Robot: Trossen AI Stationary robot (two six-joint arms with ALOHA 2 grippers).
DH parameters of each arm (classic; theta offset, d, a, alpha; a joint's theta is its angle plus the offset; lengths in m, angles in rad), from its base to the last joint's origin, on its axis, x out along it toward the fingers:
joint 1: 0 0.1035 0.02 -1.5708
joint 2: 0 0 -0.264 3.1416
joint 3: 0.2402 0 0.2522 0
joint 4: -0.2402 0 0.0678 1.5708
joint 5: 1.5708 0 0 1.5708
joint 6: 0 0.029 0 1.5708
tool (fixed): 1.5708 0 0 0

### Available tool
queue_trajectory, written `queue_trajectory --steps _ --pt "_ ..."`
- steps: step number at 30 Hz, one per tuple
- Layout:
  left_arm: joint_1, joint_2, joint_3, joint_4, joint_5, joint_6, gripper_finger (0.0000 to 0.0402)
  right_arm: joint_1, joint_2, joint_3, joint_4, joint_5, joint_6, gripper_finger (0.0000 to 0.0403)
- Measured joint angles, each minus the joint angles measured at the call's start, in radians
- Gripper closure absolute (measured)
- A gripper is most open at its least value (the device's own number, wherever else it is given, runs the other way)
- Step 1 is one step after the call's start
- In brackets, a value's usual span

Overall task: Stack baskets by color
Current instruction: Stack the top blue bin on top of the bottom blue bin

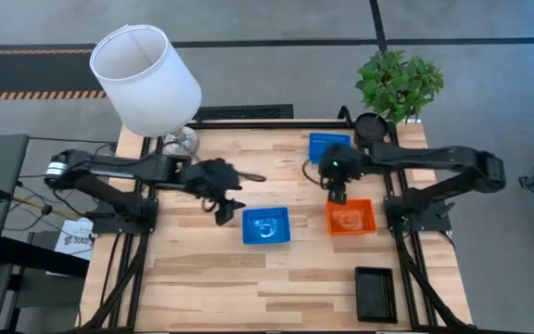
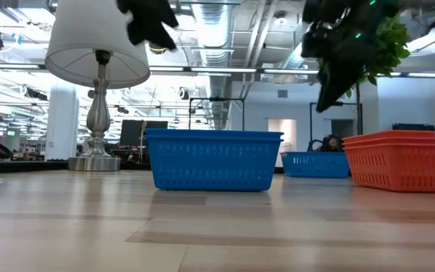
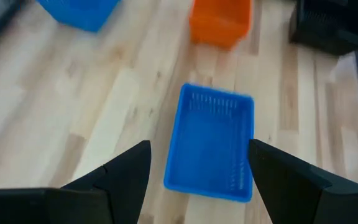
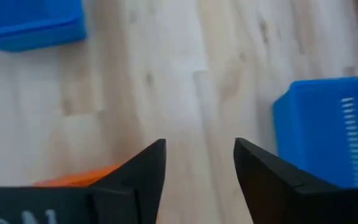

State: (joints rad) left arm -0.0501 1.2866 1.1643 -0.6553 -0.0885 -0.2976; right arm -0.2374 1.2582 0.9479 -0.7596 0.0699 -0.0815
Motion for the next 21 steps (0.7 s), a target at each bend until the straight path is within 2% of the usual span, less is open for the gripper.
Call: queue_trajectory --steps 5,11,17,21 --pt "-0.094 -0.122 -0.119 0.101 -0.129 -0.081 0.0148 -0.097 0.097 0.049 0.001 -0.001 -0.072 0.0158" --pt "-0.127 -0.162 -0.277 0.315 -0.128 -0.18 0.0148 -0.202 0.225 0.131 -0.077 -0.003 -0.147 0.0135" --pt "-0.126 -0.153 -0.292 0.333 -0.13 -0.193 0.0148 -0.272 0.337 0.153 -0.072 0.013 -0.209 0.0132" --pt "-0.126 -0.153 -0.292 0.341 -0.135 -0.189 0.0148 -0.303 0.396 0.154 -0.048 0.061 -0.25 0.0132"
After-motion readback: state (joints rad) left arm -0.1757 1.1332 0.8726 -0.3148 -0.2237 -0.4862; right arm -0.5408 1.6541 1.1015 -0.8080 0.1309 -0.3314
